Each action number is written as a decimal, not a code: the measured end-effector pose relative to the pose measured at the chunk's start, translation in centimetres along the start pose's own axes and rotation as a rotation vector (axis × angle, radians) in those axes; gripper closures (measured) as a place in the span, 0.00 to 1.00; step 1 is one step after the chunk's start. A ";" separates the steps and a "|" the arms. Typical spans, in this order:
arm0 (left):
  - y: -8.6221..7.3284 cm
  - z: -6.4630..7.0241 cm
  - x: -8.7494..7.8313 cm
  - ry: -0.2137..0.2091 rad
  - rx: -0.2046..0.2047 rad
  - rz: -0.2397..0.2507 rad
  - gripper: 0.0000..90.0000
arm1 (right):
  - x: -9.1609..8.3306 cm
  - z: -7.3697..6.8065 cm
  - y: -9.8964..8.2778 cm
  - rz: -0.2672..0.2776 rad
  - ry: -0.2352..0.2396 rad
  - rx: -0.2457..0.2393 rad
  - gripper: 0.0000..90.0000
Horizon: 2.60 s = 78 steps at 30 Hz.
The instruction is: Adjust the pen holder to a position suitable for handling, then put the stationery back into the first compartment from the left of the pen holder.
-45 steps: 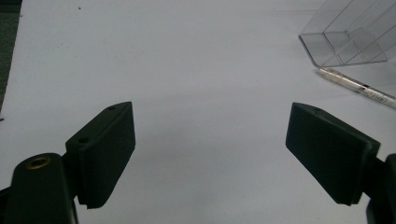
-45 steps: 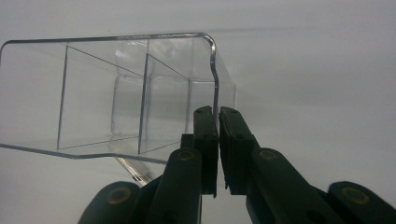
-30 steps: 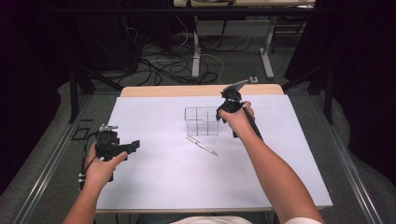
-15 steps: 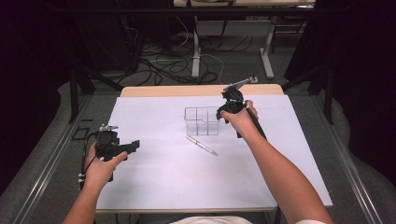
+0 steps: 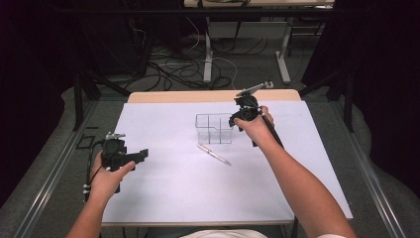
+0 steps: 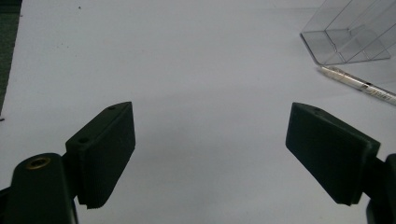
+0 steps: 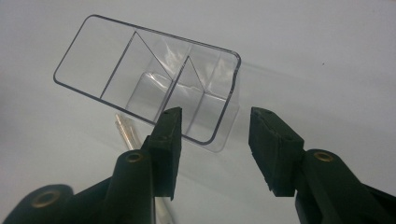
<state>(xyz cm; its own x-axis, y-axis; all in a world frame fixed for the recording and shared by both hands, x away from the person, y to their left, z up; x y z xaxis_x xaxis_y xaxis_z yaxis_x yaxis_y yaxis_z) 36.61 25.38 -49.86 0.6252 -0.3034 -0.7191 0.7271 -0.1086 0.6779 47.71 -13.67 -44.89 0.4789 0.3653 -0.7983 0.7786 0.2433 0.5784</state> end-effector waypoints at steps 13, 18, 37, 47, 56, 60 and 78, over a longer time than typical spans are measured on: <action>-0.1 0.1 0.1 -0.003 0.008 -0.003 0.17 | -1.6 -0.6 -2.8 -0.001 -0.003 -0.229 0.36; -0.1 0.2 0.2 0.006 0.019 0.004 0.17 | -1.3 -0.5 -3.9 0.014 0.014 -0.263 0.34; -0.2 0.1 0.4 0.003 0.032 -0.001 0.17 | 0.9 -1.2 -6.2 -0.014 0.085 -0.355 0.38; -0.2 0.1 0.4 0.003 0.033 0.000 0.17 | 2.2 -2.1 -6.4 -0.037 0.102 -0.455 0.40; -0.2 0.0 0.4 0.003 0.030 0.001 0.17 | 3.1 -2.8 -6.4 -0.032 0.113 -0.513 0.49; -0.2 0.1 0.4 0.000 0.024 0.006 0.17 | 3.4 -2.9 -6.4 -0.053 0.110 -0.512 0.52; -0.3 0.1 0.1 0.005 0.020 0.003 0.17 | 5.9 -3.8 -6.9 -0.180 0.129 -0.529 0.68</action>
<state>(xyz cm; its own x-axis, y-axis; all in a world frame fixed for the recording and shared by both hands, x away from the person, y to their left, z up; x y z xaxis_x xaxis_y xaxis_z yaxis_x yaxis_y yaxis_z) 36.40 25.35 -50.13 0.6289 -0.2989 -0.7178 0.7193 -0.1270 0.6830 43.57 -9.77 -52.95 0.2783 0.3751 -0.8842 0.5188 0.7160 0.4670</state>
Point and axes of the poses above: each handheld gripper's, and its own axes: x roughly forward along the jaws, y roughly out of its top, z roughly to its right, the point moved 1 cm from there along x, roughly forward along the jaws
